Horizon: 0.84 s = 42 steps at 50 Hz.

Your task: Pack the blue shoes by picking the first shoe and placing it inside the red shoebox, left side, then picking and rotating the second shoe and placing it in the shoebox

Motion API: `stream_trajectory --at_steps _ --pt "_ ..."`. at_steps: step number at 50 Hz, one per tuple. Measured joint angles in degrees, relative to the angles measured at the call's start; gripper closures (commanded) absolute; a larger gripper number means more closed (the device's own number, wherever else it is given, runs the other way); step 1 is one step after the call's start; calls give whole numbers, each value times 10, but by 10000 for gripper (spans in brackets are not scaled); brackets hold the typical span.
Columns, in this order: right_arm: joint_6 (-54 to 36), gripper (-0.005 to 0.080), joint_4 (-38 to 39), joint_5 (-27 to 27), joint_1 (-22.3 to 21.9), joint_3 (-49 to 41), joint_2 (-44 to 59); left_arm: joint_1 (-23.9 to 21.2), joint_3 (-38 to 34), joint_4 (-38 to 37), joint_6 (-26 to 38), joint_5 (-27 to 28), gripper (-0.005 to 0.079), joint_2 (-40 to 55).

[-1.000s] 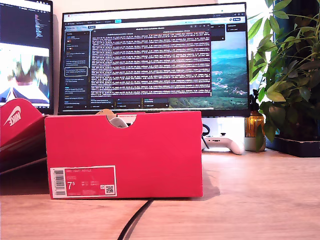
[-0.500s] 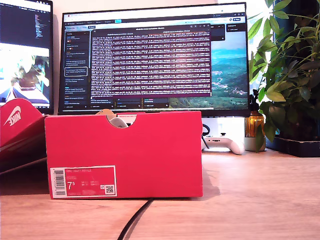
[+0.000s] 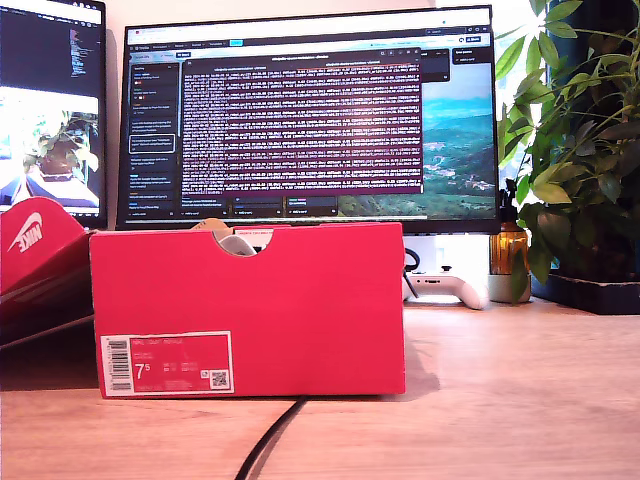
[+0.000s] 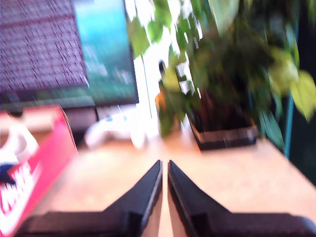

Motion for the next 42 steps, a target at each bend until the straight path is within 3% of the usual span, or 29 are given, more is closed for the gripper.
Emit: stream_trajectory --at_steps 10,42 --pt "0 747 -79 0 0 -2 0 0 0 0 0 0 762 0" --pt "28 747 -78 0 0 -3 0 0 0 0 0 0 762 0"
